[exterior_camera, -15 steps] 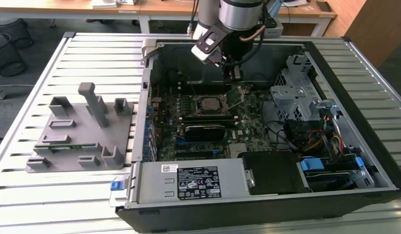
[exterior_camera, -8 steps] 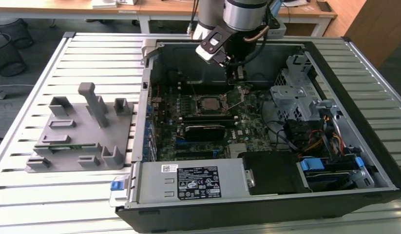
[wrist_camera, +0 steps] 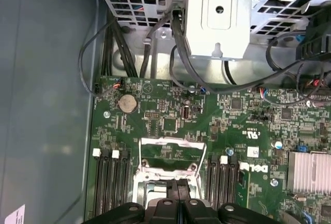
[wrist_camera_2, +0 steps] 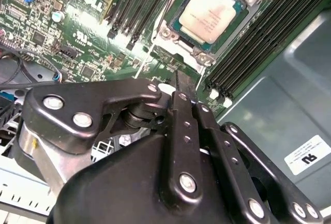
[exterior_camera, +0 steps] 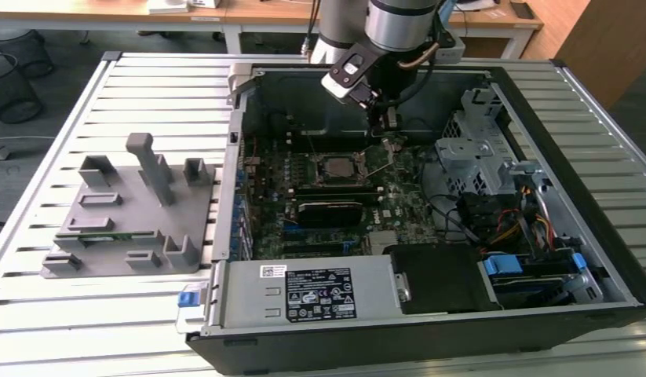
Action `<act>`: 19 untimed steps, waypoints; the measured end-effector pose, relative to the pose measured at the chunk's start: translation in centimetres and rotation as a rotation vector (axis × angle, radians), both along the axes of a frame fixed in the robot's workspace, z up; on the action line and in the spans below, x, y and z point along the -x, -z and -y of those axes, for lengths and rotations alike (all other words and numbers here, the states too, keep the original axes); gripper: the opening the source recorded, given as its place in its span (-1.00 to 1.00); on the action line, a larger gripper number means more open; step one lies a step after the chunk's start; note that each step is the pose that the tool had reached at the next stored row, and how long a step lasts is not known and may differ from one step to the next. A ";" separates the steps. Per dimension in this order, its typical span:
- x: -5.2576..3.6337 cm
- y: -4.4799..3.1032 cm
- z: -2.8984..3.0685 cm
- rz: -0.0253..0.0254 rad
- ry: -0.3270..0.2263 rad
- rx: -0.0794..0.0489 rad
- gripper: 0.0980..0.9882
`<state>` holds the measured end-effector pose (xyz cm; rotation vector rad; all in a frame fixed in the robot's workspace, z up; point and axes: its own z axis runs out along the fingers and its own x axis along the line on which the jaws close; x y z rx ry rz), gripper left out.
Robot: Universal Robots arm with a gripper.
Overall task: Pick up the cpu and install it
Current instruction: 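Close the cpu cover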
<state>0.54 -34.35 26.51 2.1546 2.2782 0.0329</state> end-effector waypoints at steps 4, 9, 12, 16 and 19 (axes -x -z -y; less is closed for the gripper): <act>-0.57 0.13 -0.02 -0.0014 -0.001 0.000 -0.98; -1.03 0.26 -0.03 -0.0015 -0.002 0.000 -0.98; -1.35 0.30 -0.03 -0.0014 -0.011 0.000 -0.98; -1.78 0.40 -0.03 -0.0014 -0.025 0.000 -0.98; -2.10 0.49 -0.03 -0.0015 -0.027 0.000 -0.98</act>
